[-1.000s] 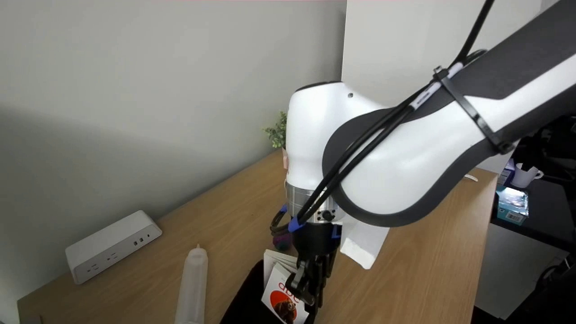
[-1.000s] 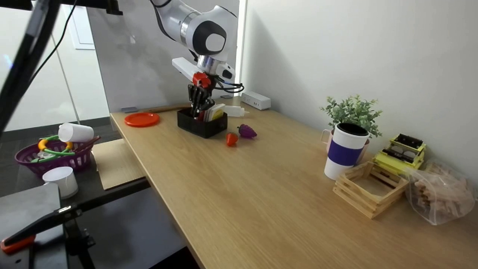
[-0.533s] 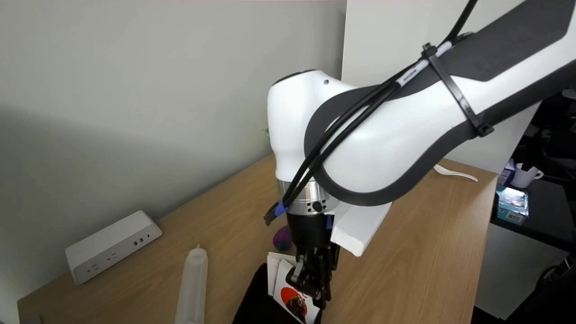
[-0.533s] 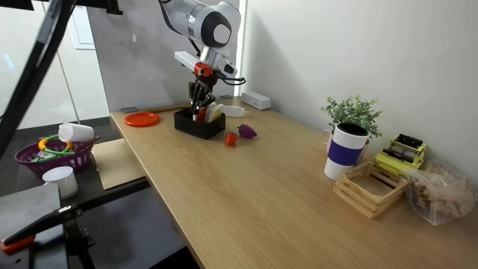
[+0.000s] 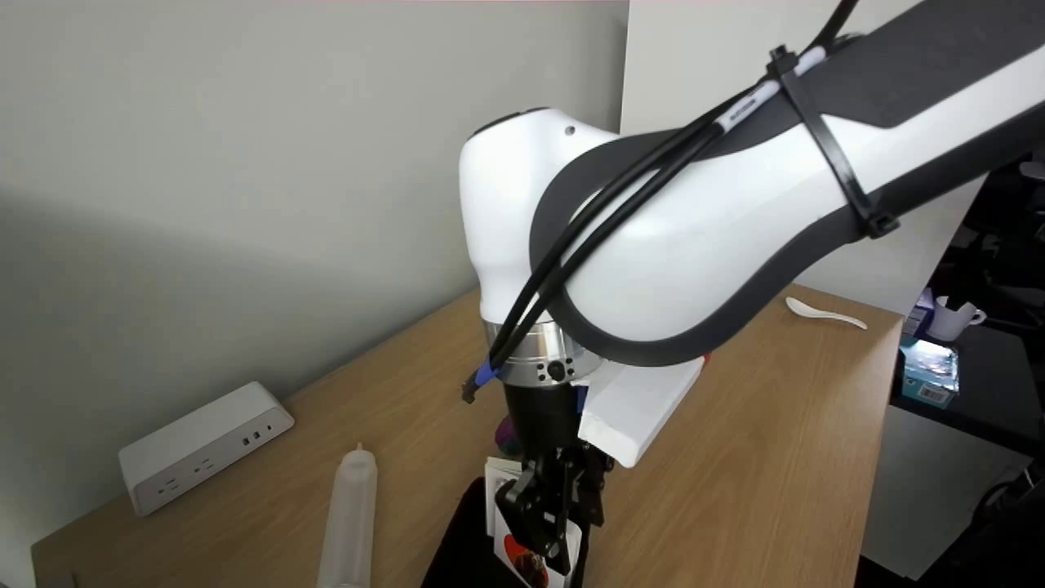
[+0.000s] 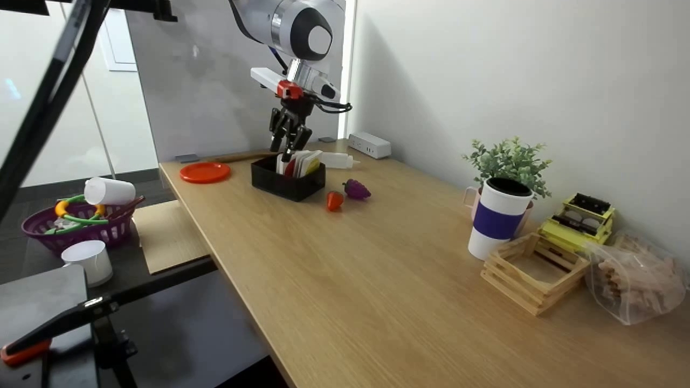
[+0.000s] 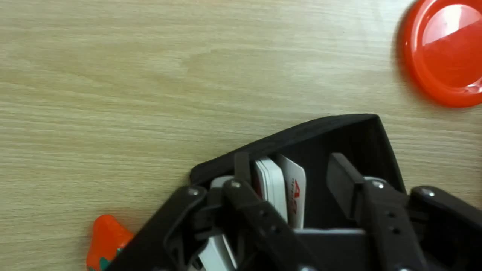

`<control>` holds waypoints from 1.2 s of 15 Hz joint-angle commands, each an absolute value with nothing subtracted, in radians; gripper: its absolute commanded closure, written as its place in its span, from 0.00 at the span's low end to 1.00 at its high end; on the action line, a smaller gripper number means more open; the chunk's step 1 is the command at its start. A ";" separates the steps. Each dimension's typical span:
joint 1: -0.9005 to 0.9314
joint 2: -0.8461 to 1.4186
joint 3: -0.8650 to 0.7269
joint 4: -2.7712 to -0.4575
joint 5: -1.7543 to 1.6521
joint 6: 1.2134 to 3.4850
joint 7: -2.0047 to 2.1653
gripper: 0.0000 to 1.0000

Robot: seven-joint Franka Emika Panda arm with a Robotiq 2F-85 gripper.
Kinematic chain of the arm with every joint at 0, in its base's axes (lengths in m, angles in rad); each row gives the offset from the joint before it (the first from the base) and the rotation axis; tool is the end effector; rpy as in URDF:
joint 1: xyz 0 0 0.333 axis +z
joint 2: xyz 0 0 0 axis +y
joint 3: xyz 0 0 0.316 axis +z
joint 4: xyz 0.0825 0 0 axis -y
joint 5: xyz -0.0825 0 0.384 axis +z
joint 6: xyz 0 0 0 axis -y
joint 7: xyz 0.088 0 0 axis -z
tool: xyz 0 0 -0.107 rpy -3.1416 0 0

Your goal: Pick up the two small books from the table and put them in the black bowl.

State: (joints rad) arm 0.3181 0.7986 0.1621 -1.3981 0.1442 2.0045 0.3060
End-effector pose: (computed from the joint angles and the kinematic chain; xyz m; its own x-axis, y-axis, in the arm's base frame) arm 0.6363 0.3170 0.2214 0.9636 0.0822 -0.2543 0.0415 -0.9860 -0.1615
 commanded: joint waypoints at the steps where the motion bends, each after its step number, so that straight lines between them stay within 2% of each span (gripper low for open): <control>1: 0.323 0.813 0.163 -1.368 0.163 1.986 0.322 0.12; 2: 0.323 0.800 0.165 -1.383 0.171 2.004 0.325 0.05; 4: 0.321 0.776 0.174 -1.407 0.191 2.022 0.330 0.00; 9: 0.318 0.686 0.188 -1.489 0.263 2.100 0.359 0.00; 18: 0.335 0.480 0.085 -1.742 0.236 2.329 0.726 0.00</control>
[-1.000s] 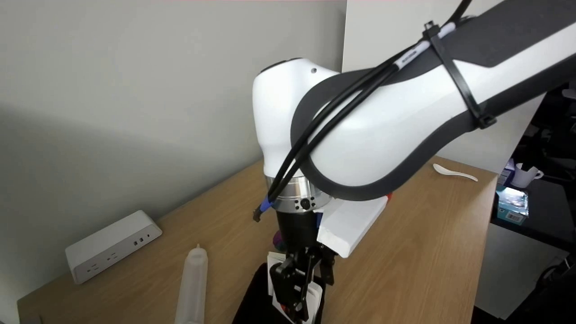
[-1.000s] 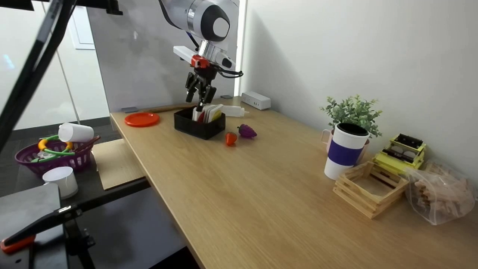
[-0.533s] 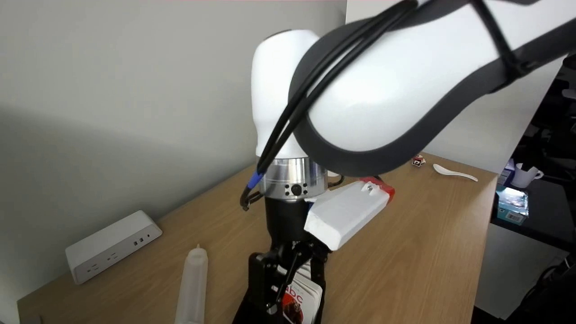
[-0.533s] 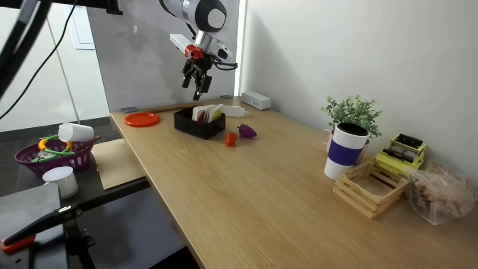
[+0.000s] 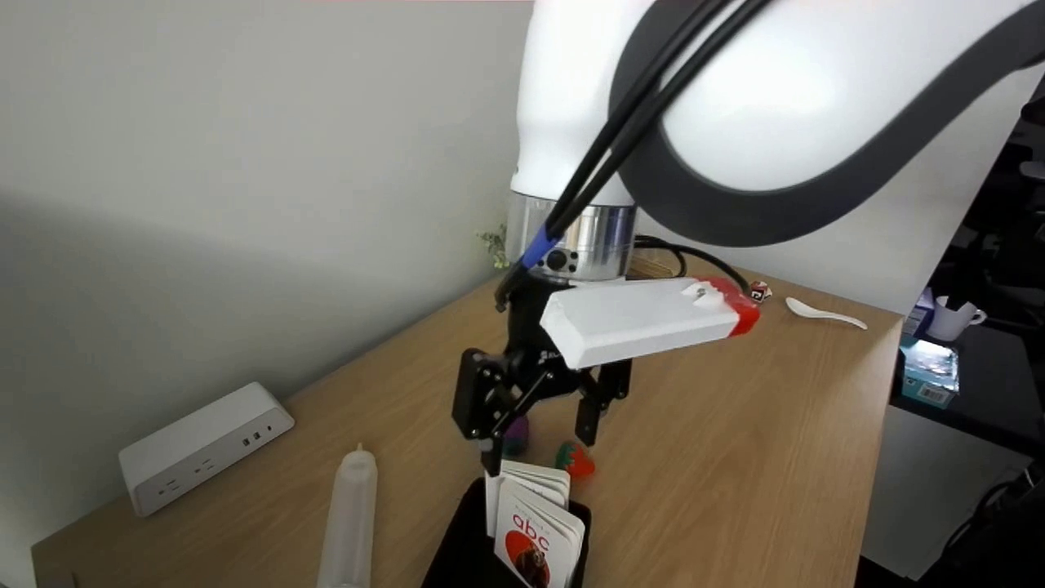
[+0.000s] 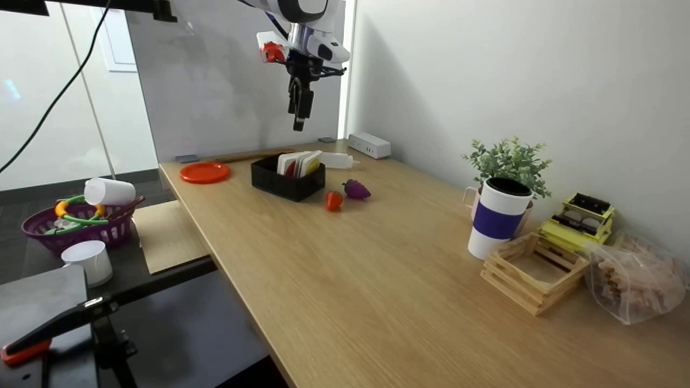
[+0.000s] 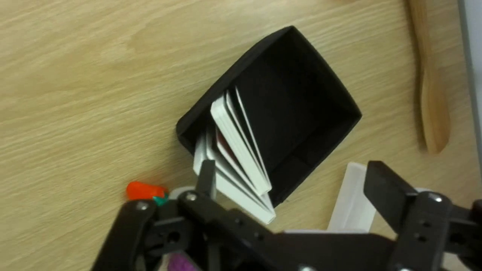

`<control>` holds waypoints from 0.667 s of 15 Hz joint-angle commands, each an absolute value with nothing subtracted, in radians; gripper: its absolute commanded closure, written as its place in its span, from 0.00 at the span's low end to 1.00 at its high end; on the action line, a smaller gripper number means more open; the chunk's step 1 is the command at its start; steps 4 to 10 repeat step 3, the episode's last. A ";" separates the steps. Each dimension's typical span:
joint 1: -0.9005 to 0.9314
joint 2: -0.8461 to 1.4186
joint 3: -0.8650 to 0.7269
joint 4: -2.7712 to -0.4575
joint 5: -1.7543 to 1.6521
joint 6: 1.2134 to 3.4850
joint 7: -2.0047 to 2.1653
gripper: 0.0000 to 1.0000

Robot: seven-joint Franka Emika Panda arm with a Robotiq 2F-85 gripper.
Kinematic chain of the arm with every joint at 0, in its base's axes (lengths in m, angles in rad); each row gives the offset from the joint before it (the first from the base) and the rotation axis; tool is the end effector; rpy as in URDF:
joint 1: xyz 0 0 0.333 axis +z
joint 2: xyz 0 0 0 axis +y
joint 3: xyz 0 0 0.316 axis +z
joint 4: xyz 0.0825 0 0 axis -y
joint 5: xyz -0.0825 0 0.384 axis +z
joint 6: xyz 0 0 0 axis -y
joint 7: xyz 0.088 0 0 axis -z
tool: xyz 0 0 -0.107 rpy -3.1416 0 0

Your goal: Pick up the two small books from the table and put them in the black bowl.

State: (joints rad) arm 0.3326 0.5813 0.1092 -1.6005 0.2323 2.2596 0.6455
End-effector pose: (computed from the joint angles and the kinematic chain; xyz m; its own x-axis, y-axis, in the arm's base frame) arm 0.6355 0.2956 0.3022 0.9334 -0.3439 -0.1025 -0.3586 -0.9042 -0.2318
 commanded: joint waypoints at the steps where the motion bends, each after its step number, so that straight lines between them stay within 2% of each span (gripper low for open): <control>1: 0.327 0.561 0.106 -1.627 0.226 2.275 0.681 0.00; 10: 0.323 0.526 0.099 -1.674 0.224 2.292 0.711 0.00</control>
